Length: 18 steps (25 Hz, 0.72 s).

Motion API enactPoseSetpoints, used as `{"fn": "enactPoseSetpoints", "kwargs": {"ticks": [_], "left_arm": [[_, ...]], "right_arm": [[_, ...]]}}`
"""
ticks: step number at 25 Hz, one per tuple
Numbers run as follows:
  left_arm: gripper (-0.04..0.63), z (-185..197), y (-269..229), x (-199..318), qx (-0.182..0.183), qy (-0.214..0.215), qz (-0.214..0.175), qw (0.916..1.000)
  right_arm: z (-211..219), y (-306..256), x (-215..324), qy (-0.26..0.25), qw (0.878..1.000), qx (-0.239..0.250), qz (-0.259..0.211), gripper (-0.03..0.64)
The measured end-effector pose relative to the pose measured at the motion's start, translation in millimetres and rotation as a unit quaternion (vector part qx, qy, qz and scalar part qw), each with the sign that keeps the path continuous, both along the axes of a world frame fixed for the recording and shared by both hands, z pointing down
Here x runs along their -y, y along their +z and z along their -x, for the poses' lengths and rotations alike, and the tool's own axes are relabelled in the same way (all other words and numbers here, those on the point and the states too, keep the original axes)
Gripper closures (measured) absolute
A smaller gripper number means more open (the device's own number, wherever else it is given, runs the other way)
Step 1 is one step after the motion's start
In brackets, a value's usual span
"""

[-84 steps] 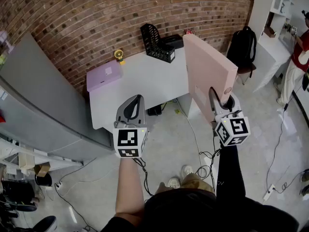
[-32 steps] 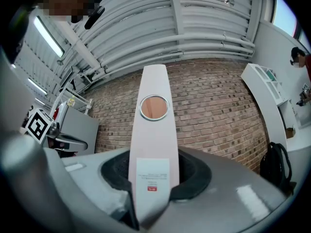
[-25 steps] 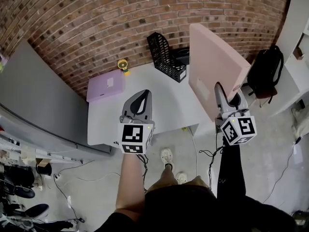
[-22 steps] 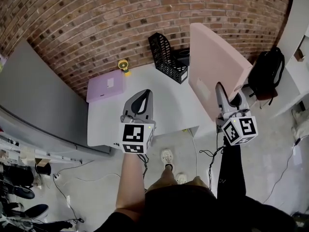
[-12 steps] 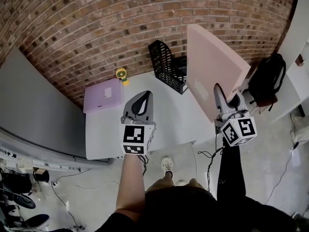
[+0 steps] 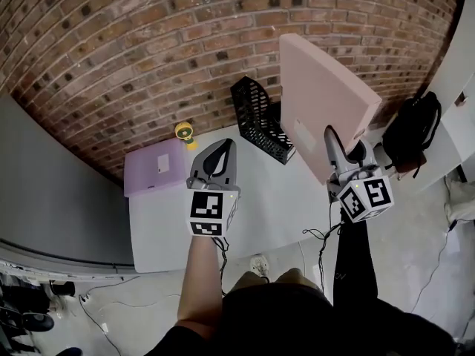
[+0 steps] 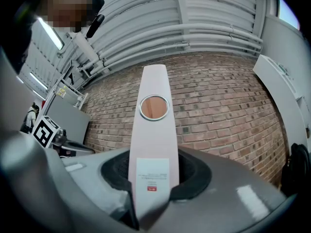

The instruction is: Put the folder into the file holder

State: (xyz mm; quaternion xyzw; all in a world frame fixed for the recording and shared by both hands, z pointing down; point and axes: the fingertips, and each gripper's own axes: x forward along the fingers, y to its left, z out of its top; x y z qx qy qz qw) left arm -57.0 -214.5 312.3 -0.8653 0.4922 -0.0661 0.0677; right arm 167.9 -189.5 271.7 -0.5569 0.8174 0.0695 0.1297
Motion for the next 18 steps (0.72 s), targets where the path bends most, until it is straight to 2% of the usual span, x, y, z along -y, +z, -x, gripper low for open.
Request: {"fn": "enactPoseSetpoints", "kwargs": {"ticks": [8,18], "left_arm": [[0.586,3,6,41,-0.003,0.021,0.005,0.9998],[0.587,1,27,71,0.007,0.001,0.019,0.9998]], "right_arm": [[25,-3,45,-0.011,1.0,-0.008,-0.006,0.471],[33,11,96,-0.05,0.999,-0.009,-0.001,0.469]]}}
